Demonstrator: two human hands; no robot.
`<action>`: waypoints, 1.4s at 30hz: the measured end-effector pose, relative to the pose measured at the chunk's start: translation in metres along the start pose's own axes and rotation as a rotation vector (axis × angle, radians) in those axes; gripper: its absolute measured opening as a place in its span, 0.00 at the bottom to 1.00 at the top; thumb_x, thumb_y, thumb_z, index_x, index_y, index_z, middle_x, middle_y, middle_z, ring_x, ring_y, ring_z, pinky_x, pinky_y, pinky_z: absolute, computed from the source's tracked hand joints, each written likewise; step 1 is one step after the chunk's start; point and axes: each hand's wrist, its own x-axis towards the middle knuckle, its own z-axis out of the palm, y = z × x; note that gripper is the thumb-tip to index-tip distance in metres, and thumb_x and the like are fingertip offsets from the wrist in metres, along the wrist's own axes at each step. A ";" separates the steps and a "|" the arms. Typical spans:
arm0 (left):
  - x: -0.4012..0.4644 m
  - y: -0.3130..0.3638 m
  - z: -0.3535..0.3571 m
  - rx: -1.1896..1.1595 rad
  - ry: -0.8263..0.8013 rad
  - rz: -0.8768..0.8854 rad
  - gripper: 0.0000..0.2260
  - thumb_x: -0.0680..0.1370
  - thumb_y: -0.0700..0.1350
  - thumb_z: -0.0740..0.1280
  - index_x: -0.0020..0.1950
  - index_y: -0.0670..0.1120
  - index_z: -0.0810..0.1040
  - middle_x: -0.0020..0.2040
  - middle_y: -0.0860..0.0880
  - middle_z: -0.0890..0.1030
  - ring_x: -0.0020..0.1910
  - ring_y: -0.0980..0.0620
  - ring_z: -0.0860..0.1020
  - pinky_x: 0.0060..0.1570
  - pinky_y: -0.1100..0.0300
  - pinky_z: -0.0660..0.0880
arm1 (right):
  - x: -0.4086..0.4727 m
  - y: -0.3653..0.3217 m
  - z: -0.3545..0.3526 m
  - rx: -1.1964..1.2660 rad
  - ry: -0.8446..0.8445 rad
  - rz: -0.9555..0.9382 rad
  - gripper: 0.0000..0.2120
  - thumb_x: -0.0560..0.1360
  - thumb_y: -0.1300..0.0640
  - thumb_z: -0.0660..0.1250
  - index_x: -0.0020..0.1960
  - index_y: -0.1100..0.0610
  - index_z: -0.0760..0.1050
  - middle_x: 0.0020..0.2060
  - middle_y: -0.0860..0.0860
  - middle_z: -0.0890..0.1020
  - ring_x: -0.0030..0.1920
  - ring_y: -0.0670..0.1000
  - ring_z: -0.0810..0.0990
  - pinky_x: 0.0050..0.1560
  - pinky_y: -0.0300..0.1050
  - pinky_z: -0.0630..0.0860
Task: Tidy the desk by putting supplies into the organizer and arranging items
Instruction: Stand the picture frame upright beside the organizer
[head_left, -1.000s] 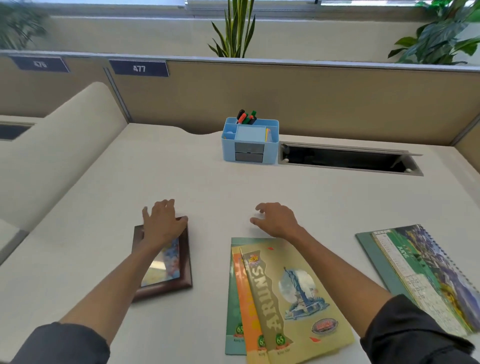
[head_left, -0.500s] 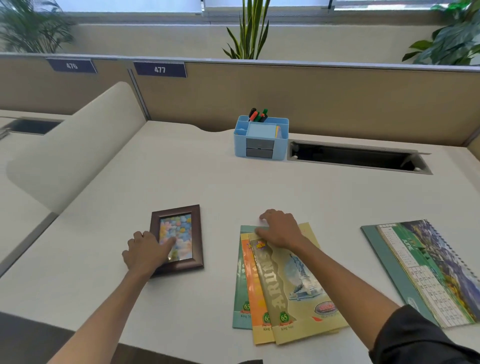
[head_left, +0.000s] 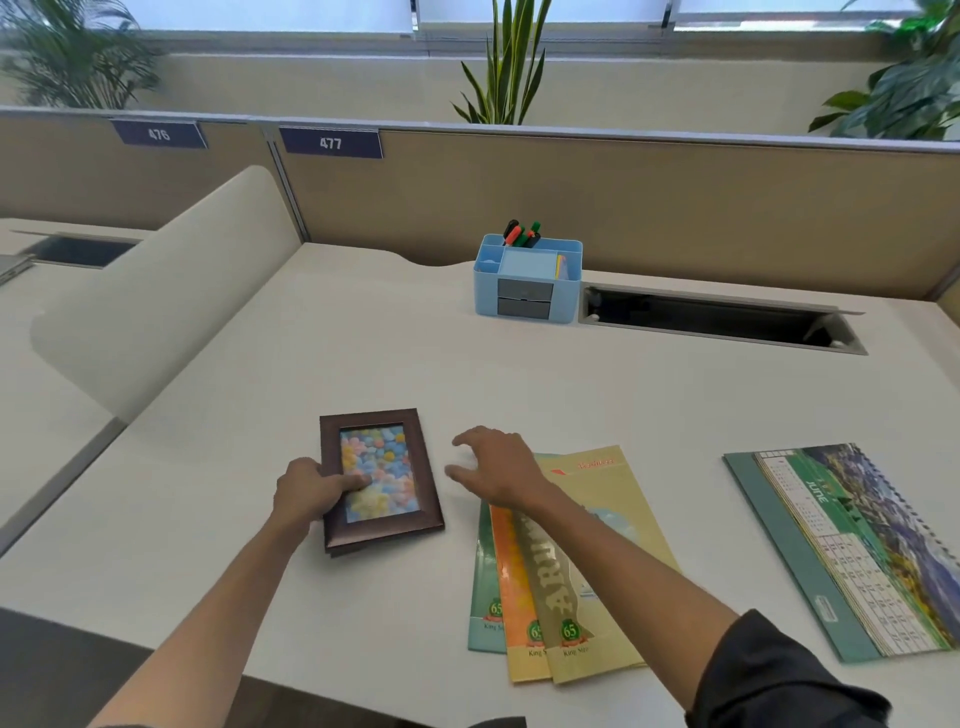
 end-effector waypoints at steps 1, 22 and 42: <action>-0.004 0.003 0.001 -0.049 -0.013 0.017 0.18 0.65 0.49 0.79 0.43 0.42 0.74 0.39 0.46 0.80 0.39 0.47 0.79 0.36 0.56 0.76 | 0.002 -0.003 0.001 0.010 -0.015 0.016 0.26 0.76 0.41 0.63 0.70 0.52 0.70 0.68 0.50 0.74 0.66 0.52 0.74 0.68 0.50 0.66; 0.005 0.063 0.006 -0.649 -0.369 0.250 0.19 0.72 0.35 0.73 0.62 0.43 0.76 0.54 0.44 0.84 0.51 0.44 0.83 0.52 0.44 0.80 | 0.044 0.001 -0.033 0.952 -0.128 0.218 0.19 0.78 0.62 0.66 0.67 0.60 0.69 0.59 0.56 0.79 0.48 0.44 0.78 0.41 0.35 0.74; 0.068 0.111 0.045 -0.502 -0.263 0.229 0.17 0.69 0.27 0.67 0.56 0.40 0.78 0.53 0.44 0.82 0.53 0.44 0.79 0.47 0.55 0.77 | 0.113 0.032 -0.043 0.965 -0.122 0.252 0.14 0.79 0.62 0.62 0.63 0.61 0.74 0.57 0.54 0.80 0.52 0.51 0.80 0.45 0.34 0.77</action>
